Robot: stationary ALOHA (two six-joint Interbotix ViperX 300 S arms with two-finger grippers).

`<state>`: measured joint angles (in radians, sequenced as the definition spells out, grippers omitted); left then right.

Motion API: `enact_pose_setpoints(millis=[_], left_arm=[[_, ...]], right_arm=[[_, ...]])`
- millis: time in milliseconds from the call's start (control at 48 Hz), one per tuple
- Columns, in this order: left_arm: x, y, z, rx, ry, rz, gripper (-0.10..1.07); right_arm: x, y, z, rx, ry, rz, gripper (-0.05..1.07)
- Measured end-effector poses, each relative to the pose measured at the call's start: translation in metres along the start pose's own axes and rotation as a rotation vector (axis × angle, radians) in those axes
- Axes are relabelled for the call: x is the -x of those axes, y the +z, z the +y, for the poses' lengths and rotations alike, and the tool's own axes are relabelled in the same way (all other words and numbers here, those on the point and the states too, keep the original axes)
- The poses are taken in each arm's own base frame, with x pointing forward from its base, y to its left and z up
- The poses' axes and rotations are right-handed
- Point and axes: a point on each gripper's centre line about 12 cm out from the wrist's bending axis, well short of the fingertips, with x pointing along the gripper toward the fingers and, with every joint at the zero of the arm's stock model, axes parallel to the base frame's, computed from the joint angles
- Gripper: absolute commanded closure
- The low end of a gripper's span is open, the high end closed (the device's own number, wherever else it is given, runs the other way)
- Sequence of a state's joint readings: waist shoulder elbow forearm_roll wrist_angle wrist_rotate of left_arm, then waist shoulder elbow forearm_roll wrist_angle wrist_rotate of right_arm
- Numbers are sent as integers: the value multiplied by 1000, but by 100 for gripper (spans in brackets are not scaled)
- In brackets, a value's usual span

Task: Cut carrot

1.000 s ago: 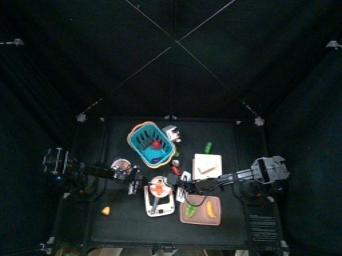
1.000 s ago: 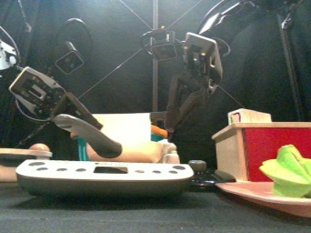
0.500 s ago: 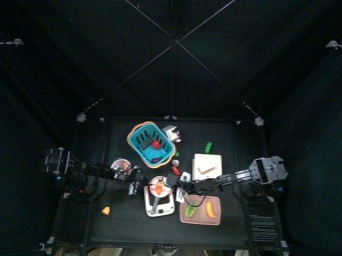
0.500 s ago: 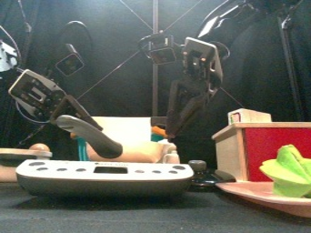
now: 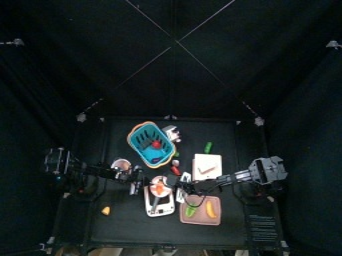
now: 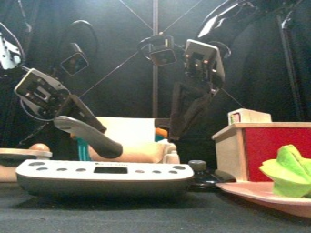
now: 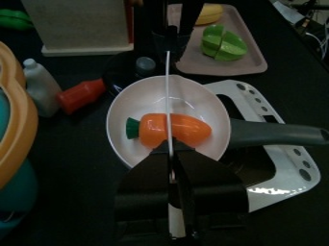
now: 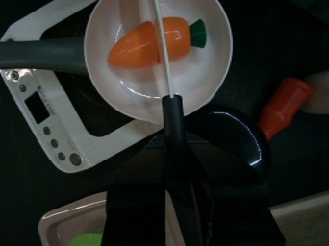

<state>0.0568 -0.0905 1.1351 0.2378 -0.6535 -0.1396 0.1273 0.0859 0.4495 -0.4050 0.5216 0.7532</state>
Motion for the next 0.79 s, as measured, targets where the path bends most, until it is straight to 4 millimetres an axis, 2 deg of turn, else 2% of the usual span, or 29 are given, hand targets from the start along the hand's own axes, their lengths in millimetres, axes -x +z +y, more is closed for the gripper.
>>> enact_pose_setpoints(millis=[396, 792], left_arm=[[-3, 5, -1, -22, -13, -11, 62], [-5, 10, -6, -46, -35, -24, 62]], right_arm=[[1, -1, -1, 6, -13, 10, 56], [12, 2, 2, 12, -3, -12, 56]])
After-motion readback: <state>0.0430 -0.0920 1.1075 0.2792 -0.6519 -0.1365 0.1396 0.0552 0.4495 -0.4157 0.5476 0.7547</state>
